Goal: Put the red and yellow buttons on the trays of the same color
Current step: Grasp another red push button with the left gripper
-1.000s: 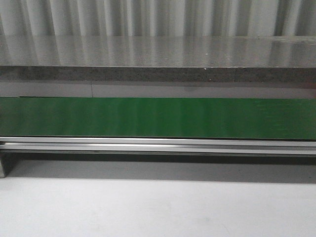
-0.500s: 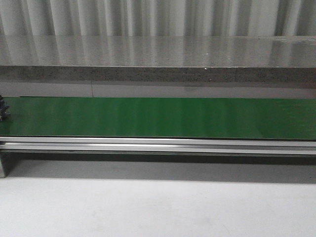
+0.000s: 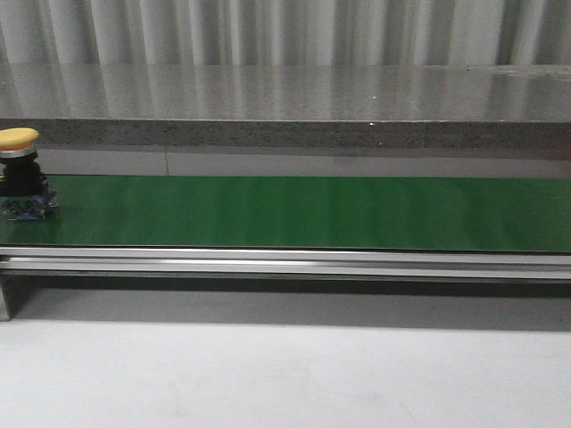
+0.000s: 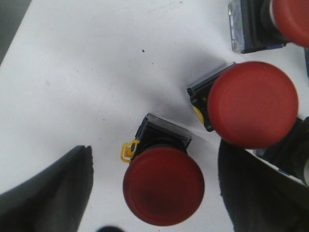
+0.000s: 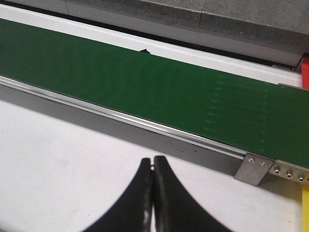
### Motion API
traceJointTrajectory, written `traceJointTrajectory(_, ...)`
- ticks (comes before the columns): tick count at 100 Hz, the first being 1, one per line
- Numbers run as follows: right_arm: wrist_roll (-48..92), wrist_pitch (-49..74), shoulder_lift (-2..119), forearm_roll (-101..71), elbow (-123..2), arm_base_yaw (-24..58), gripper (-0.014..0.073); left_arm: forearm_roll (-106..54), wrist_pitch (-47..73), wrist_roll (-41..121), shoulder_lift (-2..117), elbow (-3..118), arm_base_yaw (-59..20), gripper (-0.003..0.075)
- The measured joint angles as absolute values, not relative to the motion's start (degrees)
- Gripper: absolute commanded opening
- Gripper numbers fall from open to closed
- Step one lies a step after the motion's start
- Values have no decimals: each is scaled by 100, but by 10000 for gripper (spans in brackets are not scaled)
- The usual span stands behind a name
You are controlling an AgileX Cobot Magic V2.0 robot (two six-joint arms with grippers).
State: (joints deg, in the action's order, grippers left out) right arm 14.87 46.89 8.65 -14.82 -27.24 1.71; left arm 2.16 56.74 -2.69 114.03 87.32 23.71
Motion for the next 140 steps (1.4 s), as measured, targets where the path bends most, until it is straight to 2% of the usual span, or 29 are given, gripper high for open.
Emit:
traceJointTrajectory(14,1487,4689,865,-1482,-2724,171,-66,216,5665,-269,11490,8732,2371,216)
traceJointTrajectory(28,1487,4689,865,-1482,-2724,171,-66,220,5647,-256,11490,8732,2371,148)
traceJointTrajectory(58,1487,4689,865,-1482,-2724,171,-66,376,5771,-101,10745,8732,2115,146)
traceJointTrajectory(89,1487,4689,865,-1482,-2724,171,-66,447,6181,0,9477,8732,952,146)
traceJointTrajectory(117,1487,4689,865,-1482,-2724,171,-66,436,6331,0,9385,8553,69,146)
traceJointTrajectory(140,1487,4689,865,-1482,-2724,171,-66,369,5972,0,9385,8037,-52,146)
